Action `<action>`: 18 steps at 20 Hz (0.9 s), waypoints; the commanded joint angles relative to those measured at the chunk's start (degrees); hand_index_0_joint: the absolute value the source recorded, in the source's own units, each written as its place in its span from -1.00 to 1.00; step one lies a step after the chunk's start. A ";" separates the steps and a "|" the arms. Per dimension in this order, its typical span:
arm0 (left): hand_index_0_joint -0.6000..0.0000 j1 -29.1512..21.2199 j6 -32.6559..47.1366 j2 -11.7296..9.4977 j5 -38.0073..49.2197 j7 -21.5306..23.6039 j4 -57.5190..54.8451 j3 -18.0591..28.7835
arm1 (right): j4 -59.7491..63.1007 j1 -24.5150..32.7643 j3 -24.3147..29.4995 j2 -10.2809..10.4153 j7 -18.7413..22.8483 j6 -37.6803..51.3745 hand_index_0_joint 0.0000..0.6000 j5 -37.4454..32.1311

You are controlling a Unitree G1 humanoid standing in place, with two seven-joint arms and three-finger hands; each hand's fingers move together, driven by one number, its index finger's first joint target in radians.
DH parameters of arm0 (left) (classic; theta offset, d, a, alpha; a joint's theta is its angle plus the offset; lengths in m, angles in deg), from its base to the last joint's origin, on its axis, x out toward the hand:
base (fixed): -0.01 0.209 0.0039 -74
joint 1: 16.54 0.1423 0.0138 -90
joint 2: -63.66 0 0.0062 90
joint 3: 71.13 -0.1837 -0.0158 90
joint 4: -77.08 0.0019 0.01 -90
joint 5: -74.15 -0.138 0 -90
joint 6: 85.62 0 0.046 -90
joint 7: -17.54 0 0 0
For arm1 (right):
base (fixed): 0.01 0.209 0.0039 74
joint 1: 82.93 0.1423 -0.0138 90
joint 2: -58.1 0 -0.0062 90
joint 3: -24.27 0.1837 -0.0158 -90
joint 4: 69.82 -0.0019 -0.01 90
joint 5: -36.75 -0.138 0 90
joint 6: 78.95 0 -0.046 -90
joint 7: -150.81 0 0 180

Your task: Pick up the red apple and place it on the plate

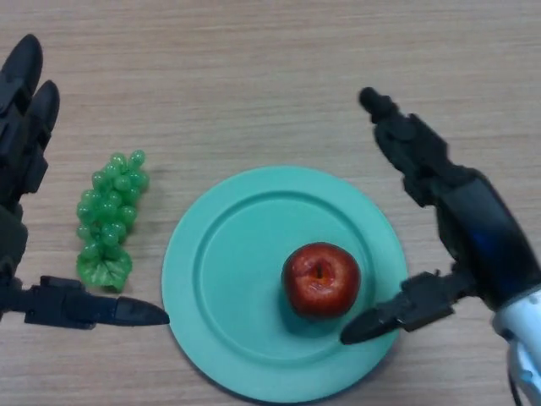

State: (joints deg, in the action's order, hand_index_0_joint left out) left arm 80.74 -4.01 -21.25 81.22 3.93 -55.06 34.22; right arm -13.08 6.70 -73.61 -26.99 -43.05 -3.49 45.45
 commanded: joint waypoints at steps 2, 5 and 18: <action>1.00 -1.79 3.37 -2.30 0.86 1.66 -2.17 1.03 | -5.10 -1.03 3.65 -1.33 -0.37 8.27 -1.00 -6.23; 1.00 -2.82 2.48 -2.74 1.47 2.67 -2.62 1.19 | -7.71 -2.58 4.94 -1.44 0.67 8.61 -1.00 -7.95; 1.00 -0.90 4.45 -2.00 -0.45 2.03 -2.23 1.71 | -13.17 -4.85 7.44 -1.58 2.40 8.18 -1.00 -8.99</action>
State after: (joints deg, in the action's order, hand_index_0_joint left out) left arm 80.74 -6.69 -21.56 81.15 4.47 -53.45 32.96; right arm -22.51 0.80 -68.39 -27.69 -42.22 0.04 38.47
